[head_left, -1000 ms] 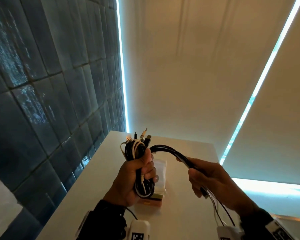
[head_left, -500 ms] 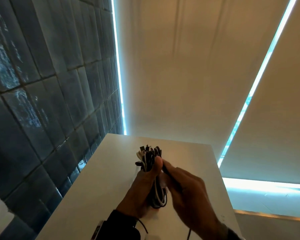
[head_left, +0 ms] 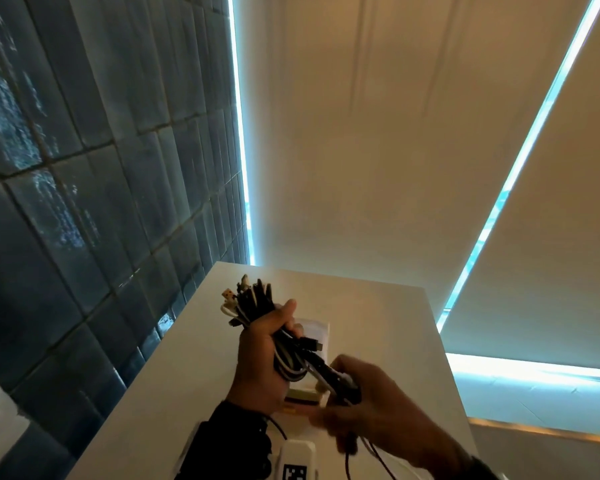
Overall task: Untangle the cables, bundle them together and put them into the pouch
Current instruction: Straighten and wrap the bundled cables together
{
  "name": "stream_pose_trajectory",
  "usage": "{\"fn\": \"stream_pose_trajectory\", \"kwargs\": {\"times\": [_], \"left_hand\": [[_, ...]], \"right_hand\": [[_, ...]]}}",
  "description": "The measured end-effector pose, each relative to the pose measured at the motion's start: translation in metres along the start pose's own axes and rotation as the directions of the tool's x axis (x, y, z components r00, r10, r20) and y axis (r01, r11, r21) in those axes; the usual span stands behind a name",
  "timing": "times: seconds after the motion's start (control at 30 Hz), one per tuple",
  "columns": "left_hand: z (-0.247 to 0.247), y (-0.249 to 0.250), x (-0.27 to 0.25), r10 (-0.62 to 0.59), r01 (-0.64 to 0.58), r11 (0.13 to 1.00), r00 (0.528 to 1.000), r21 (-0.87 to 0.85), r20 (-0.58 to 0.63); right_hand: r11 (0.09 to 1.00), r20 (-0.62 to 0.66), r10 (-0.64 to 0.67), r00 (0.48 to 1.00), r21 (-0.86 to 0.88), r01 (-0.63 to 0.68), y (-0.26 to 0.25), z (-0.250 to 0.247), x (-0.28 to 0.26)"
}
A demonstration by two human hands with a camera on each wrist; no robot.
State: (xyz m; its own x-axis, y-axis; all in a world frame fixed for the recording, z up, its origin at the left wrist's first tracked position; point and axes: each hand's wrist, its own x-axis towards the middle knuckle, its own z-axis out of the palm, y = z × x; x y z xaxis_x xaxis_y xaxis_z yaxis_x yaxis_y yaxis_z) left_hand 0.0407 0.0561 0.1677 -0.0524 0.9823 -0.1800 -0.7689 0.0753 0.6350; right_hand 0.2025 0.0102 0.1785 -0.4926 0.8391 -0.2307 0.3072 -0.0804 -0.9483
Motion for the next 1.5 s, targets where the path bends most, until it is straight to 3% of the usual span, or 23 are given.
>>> {"fn": "stream_pose_trajectory", "kwargs": {"times": [0.07,0.13,0.23,0.37,0.47,0.53,0.6,0.7,0.8,0.9,0.97,1.1,1.2,1.33,1.5], "left_hand": [[-0.001,0.003,0.002,-0.004,0.004,1.000,0.999,-0.012,0.047],[-0.002,0.003,0.000,-0.011,0.010,1.000,0.992,0.009,0.126],[-0.001,0.001,-0.006,-0.052,0.039,0.998,0.970,0.058,0.238],[-0.006,0.005,-0.012,-0.116,0.079,0.991,0.916,0.110,0.384],[-0.010,0.007,-0.015,-0.149,0.069,0.977,0.896,0.201,0.419],[-0.009,0.007,-0.016,-0.133,0.036,0.968,0.913,0.249,0.386],[-0.006,0.009,-0.016,-0.106,0.010,0.961,0.937,0.276,0.333],[-0.007,0.014,-0.016,-0.159,0.118,0.978,0.956,0.173,0.246],[-0.008,0.014,-0.019,-0.223,0.201,0.973,0.948,0.115,0.226],[-0.014,0.016,-0.022,-0.271,0.243,0.961,0.917,0.130,0.292],[-0.017,0.021,-0.023,-0.313,0.271,0.948,0.882,0.166,0.353],[-0.015,0.031,-0.030,-0.379,0.183,0.849,0.865,0.496,0.330],[-0.010,0.027,-0.036,-0.444,0.127,0.741,0.829,0.660,0.339],[-0.007,0.018,-0.040,-0.564,0.259,0.708,0.767,0.656,0.305],[-0.013,0.009,-0.043,-0.623,0.355,0.714,0.715,0.604,0.317]], "right_hand": [[0.998,0.203,-0.038,0.978,0.058,0.027,0.005,-0.008,-0.001],[0.960,0.335,-0.171,0.927,0.267,0.081,0.010,-0.009,0.001],[0.833,0.445,-0.216,0.869,0.549,-0.074,0.021,-0.005,0.013],[0.668,0.543,-0.248,0.802,0.696,-0.265,0.033,-0.010,0.019],[0.731,0.550,-0.218,0.806,0.640,-0.239,0.032,-0.013,0.020],[0.794,0.528,-0.213,0.822,0.584,-0.169,0.026,-0.006,0.019],[0.807,0.522,-0.148,0.840,0.555,-0.203,0.022,0.001,0.020],[0.823,0.528,-0.053,0.848,0.503,-0.262,0.024,0.003,0.020],[0.859,0.569,-0.017,0.822,0.429,-0.280,0.030,-0.003,0.018],[0.863,0.622,0.030,0.783,0.378,-0.334,0.036,-0.011,0.016],[0.853,0.602,0.064,0.796,0.381,-0.356,0.039,-0.020,0.016],[0.921,0.515,0.083,0.853,0.287,-0.263,0.023,-0.043,0.023],[0.966,0.499,0.132,0.856,0.130,-0.225,-0.001,-0.053,0.029],[0.979,0.472,0.203,0.858,-0.099,-0.177,-0.026,-0.057,0.036],[0.970,0.431,0.241,0.870,-0.144,-0.197,-0.039,-0.062,0.041]]}}
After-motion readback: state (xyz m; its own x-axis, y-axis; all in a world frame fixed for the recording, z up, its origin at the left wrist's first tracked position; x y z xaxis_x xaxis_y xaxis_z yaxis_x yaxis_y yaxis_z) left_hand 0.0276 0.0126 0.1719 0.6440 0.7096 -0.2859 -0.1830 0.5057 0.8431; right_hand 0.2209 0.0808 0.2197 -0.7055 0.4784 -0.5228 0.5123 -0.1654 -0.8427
